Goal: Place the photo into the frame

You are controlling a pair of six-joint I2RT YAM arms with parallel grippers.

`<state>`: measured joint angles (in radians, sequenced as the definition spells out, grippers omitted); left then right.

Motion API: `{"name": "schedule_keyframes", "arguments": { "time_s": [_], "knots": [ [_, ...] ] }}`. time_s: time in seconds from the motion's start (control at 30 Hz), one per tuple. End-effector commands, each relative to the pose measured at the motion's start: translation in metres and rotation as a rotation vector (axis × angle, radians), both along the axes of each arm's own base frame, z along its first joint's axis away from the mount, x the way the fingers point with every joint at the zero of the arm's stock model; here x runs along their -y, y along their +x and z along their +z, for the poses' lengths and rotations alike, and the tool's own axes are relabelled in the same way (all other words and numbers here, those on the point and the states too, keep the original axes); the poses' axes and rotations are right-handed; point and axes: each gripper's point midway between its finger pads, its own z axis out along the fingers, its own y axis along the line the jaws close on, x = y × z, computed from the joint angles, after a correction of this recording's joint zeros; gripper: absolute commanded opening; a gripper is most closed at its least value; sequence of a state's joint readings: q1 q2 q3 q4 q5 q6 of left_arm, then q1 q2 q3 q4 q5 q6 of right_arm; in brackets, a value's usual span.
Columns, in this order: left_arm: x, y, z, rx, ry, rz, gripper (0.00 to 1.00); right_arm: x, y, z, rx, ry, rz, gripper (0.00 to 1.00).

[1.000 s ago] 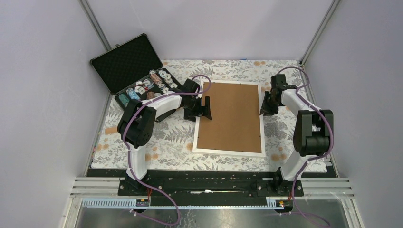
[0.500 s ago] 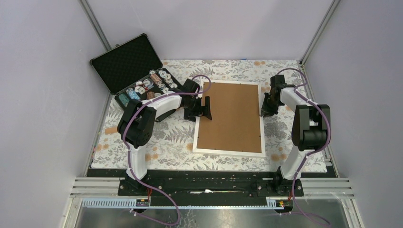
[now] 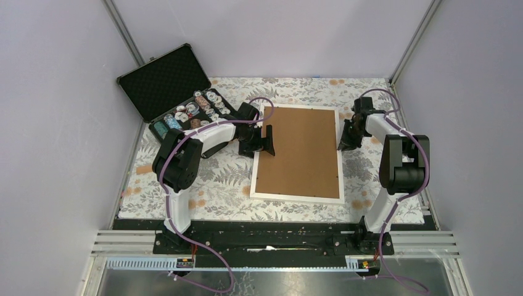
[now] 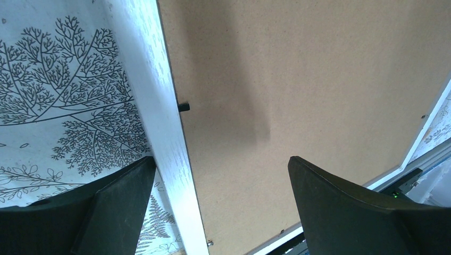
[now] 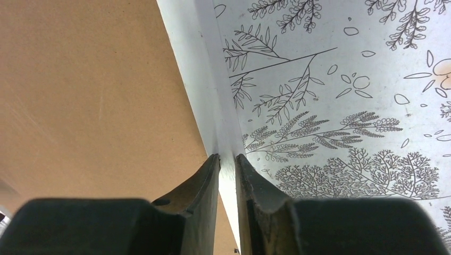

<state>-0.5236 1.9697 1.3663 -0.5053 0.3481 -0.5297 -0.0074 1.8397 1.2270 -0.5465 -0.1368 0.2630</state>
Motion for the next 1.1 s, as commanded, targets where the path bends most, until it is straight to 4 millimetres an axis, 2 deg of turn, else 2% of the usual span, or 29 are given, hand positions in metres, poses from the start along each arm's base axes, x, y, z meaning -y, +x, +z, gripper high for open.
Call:
{"name": "schedule_keyframes", "arguments": {
  "time_s": [0.0,0.33,0.43,0.7,1.07],
  "knots": [
    [0.021,0.012,0.027,0.064,-0.104,-0.025,0.99,-0.029,-0.011,-0.013,-0.026,0.133,0.048,0.25],
    [0.024,0.010,0.023,0.049,-0.123,-0.028,0.99,-0.044,-0.017,-0.025,-0.061,0.150,0.084,0.32],
    [0.025,0.009,0.023,0.045,-0.127,-0.033,0.99,-0.052,-0.023,-0.034,-0.092,0.147,0.093,0.33],
    [0.026,0.008,0.025,0.047,-0.137,-0.034,0.99,-0.051,-0.041,-0.063,-0.190,0.051,0.081,0.35],
    [0.025,0.009,0.028,0.059,-0.134,-0.032,0.99,-0.066,-0.050,-0.069,-0.221,-0.061,0.110,0.38]
  ]
}}
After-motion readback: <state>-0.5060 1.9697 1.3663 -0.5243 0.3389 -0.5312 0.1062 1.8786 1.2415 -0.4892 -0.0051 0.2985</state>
